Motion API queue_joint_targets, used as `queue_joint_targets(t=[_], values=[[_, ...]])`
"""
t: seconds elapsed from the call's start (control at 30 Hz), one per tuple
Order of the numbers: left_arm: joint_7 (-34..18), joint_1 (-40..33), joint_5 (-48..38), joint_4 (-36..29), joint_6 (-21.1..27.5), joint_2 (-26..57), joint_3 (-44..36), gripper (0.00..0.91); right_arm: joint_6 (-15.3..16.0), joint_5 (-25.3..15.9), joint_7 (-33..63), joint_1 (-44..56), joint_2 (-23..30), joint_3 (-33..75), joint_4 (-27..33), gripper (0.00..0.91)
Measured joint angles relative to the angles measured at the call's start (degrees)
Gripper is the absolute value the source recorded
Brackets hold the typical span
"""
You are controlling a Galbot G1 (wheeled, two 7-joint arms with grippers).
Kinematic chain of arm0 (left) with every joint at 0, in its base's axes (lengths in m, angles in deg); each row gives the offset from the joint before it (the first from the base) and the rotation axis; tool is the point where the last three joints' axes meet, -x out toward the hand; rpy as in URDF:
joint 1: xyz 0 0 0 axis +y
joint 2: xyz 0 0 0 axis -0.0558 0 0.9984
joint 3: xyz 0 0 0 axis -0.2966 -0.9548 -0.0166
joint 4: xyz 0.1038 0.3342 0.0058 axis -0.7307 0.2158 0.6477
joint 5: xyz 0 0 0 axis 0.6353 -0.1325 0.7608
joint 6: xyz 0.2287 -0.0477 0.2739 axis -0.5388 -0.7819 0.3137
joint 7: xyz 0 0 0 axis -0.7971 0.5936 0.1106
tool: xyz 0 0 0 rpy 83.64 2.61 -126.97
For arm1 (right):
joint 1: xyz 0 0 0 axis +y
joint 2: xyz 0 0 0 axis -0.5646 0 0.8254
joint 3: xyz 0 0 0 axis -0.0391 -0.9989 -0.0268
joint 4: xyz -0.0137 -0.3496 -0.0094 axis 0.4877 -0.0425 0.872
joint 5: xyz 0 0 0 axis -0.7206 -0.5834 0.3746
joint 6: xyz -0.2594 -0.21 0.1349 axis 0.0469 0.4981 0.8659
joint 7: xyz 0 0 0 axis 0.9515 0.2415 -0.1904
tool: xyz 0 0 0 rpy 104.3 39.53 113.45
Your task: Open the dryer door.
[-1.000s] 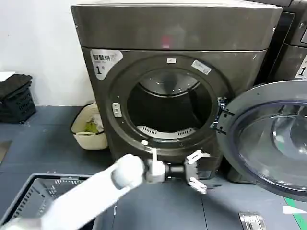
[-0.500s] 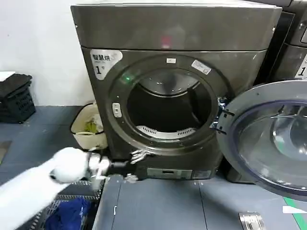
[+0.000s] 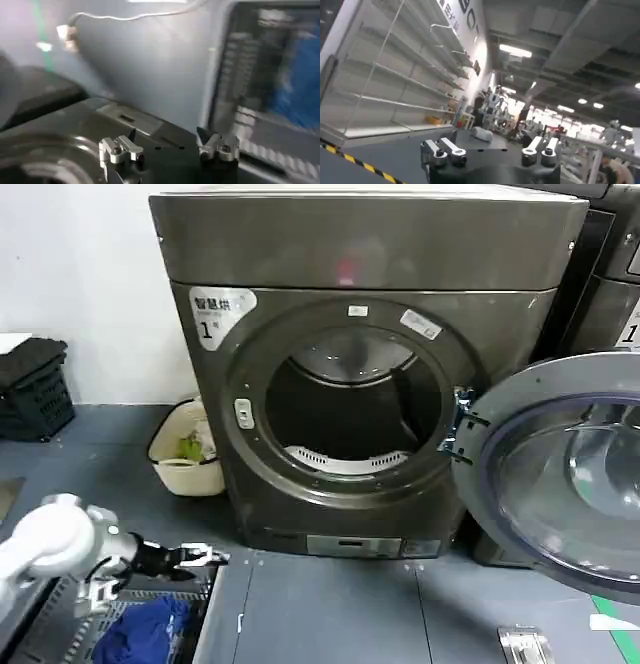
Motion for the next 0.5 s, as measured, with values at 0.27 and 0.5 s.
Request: queue_joint_targets(t=[0.27,0.5], values=[[-0.67,-0.02,10.43,0.41,0.0,0.62,1.3,0.907,-1.49,2.67,0.21,-0.34,0.62,-1.23,-0.81,0.907],[-3.89,-2.96,18.45,2.73,0.05,-1.53,-0.61,0.907,-1.6,2.71,-0.09,-0.06,0.96,-1.25,-0.88,0.907]])
